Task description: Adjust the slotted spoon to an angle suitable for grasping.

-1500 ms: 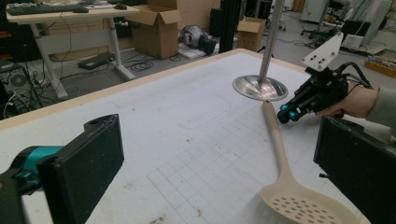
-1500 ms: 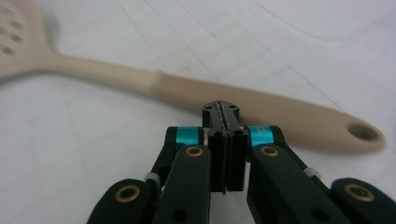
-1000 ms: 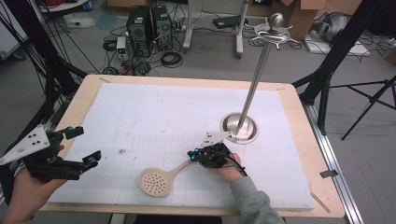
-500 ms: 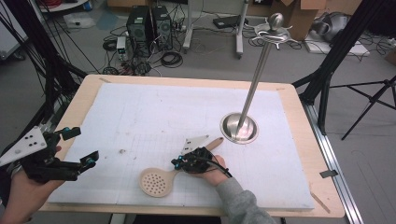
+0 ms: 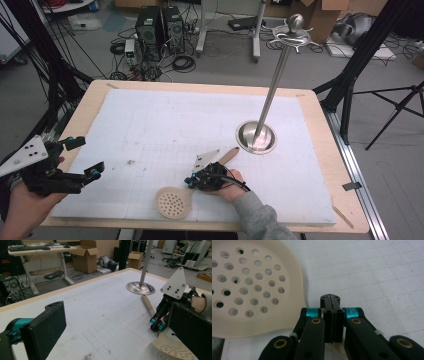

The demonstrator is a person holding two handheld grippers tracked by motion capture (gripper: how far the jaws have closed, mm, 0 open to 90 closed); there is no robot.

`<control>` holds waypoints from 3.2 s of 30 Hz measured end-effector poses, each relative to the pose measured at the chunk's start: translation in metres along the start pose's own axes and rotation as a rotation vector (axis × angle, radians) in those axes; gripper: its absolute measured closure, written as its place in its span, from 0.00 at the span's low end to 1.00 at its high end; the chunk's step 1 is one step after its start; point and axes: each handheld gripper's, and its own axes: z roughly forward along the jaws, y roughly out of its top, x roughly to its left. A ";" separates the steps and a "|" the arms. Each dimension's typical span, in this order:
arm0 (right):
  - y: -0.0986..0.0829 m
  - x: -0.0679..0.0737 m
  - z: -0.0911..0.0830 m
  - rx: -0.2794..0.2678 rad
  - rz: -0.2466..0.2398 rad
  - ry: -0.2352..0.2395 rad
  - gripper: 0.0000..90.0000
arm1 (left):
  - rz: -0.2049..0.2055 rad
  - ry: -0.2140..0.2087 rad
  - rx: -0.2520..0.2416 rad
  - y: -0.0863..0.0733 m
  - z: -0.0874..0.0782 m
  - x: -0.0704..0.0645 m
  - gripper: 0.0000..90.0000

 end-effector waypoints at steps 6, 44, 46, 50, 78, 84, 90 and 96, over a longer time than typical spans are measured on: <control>-0.009 0.006 -0.012 0.017 -0.013 0.030 1.00 | -0.006 -0.004 -0.005 0.002 0.002 0.003 0.02; -0.088 -0.037 -0.102 -0.041 0.239 -0.282 1.00 | -0.005 -0.076 -0.008 0.012 0.038 0.003 0.02; -0.089 -0.040 -0.100 -0.031 0.239 -0.296 1.00 | -0.003 -0.074 -0.002 0.011 0.037 0.002 0.02; -0.087 -0.043 -0.095 -0.044 0.236 -0.290 1.00 | -0.004 -0.060 0.008 0.008 0.033 0.002 0.02; -0.023 -0.063 -0.024 -0.055 0.133 -0.177 1.00 | -0.019 0.019 -0.011 -0.009 -0.029 0.003 0.02; -0.018 -0.057 -0.031 -0.111 0.127 -0.120 1.00 | -0.020 0.016 -0.006 -0.009 -0.026 0.004 0.02; -0.011 -0.041 -0.030 -0.112 0.057 -0.053 1.00 | -0.023 0.000 -0.002 -0.007 -0.017 0.004 0.02; -0.004 -0.022 -0.024 -0.065 -0.004 0.020 1.00 | -0.023 -0.018 0.001 -0.006 -0.011 0.004 0.02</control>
